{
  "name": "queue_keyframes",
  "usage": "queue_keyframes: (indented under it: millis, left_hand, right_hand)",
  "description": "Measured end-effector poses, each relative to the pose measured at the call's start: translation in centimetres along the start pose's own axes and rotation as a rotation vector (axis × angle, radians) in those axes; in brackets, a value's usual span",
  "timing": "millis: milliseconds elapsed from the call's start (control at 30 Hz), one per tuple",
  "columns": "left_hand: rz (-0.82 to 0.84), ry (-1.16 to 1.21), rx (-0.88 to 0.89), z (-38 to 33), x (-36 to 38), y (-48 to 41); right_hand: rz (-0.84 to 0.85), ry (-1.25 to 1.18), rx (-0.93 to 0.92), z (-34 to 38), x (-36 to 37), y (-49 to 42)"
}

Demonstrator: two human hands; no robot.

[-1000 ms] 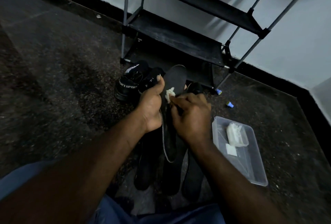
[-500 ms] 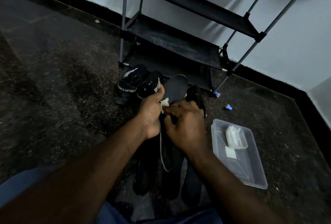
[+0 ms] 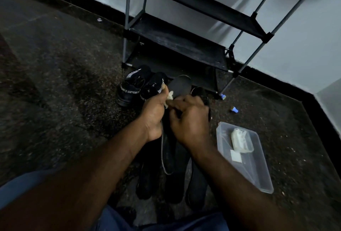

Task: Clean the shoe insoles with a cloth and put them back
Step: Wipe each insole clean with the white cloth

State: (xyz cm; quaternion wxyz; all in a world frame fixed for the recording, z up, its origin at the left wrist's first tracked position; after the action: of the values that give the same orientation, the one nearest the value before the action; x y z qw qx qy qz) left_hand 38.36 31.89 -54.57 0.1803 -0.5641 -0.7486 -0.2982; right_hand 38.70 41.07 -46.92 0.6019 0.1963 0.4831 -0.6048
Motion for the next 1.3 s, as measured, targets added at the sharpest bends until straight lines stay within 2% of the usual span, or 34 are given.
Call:
queue_keyframes:
  millis: [167,333,467,700,900,1000,1100,1300]
  left_hand:
    - [0.009,0.063,0.009,-0.6,0.2,-0.2]
    - [0.114,0.053,-0.05,0.0,1.5,0.4]
    - [0.174,0.042,-0.074,0.2,1.8,0.9]
    - [0.091,0.033,-0.03,0.2,0.7,0.5]
    - [0.012,0.053,0.013,0.2,0.5,-0.2]
    - [0.028,0.004,0.012,0.3,0.5,0.0]
    - [0.028,-0.028,0.039,0.3,0.5,0.0]
    - [0.013,-0.027,0.079,-0.4,0.6,0.0]
  right_hand:
    - [0.13,0.038,-0.126,-1.5,-0.4,0.2]
    - [-0.061,-0.078,0.029,-4.0,-4.4,-3.6]
    - [-0.108,0.041,0.058,-2.9,-3.9,-4.0]
    - [-0.051,0.072,0.034,-3.2,-1.8,-1.4]
    - [0.109,0.083,-0.064,-3.0,-0.1,1.1]
    - [-0.012,-0.068,0.029,-3.4,-2.4,-1.0]
    - [-0.171,-0.079,0.117,-3.1,-4.7,-3.4]
    - [-0.092,0.022,0.078,-1.9,-2.3,-2.5]
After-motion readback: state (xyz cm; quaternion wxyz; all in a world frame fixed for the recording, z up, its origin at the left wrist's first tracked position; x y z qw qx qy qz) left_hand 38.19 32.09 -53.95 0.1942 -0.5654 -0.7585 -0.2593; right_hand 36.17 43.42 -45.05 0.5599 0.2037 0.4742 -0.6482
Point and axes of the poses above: each hand's wrist, its own y-axis away from the middle knuckle, its own x-axis out of the palm, z = x × y, the point moved 7 cm from there along -y, towards the middle knuckle, and after that the axes turned 14 degrees about x, right-handed, at the moved point
